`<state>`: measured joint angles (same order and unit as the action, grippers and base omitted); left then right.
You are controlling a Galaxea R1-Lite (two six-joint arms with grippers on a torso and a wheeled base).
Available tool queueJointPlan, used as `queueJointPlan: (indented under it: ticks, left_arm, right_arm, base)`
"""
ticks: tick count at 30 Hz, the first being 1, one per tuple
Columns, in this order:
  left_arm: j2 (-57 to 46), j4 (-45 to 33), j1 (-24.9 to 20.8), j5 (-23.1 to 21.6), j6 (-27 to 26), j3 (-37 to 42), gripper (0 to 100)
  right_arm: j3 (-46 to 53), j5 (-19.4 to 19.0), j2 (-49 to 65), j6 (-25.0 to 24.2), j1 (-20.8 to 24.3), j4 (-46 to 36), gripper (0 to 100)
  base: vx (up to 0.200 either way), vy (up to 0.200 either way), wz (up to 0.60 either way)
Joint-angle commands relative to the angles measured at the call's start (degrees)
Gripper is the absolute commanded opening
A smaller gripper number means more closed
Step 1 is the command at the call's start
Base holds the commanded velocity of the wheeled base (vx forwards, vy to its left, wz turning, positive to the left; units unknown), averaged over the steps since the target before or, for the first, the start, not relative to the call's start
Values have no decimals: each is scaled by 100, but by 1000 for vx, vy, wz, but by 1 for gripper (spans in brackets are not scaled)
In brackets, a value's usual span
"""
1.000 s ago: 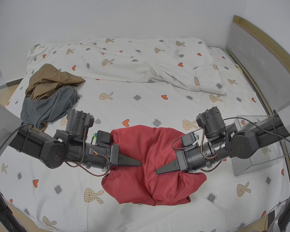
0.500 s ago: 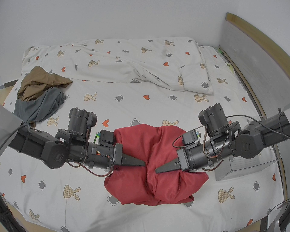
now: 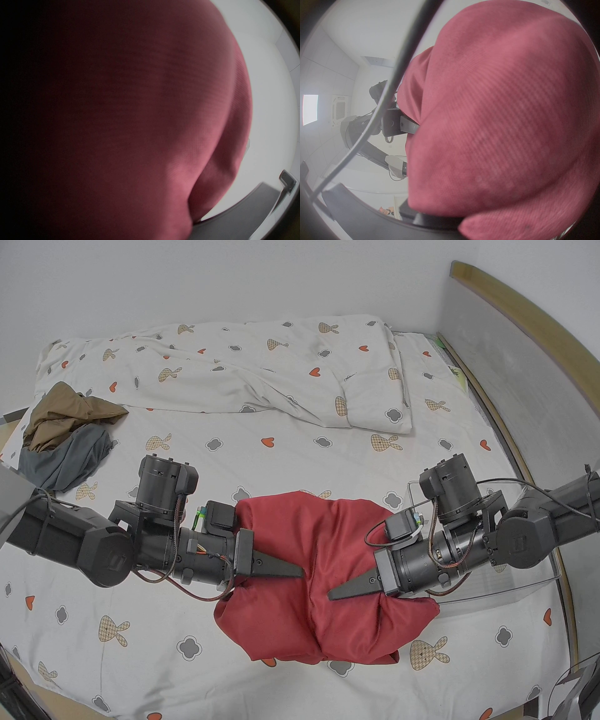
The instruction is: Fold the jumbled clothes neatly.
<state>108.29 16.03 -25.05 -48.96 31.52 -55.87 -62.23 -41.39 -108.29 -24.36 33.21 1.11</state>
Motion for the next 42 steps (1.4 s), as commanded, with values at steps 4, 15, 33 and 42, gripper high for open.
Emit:
queueJointPlan:
  ticks: [4, 15, 33, 42]
  left_arm:
    - [-124, 5, -35, 0, 275, -179, 0]
    - [-291, 5, -149, 0, 354, -284, 0]
    - [-229, -3, -219, 0, 372, -302, 0]
    - [-221, -65, -219, 0, 372, -319, 0]
  right_arm:
    - [1, -1, 203, 1, -34, -111, 0]
    - [18, -1, 475, 19, -121, -120, 0]
    - [71, 8, 572, 19, -209, -129, 0]
    - [71, 8, 590, 1, -209, -129, 0]
  base:
    - [0, 0, 0]
    - [0, 0, 0]
    - [0, 0, 0]
    - [-200, 0, 0]
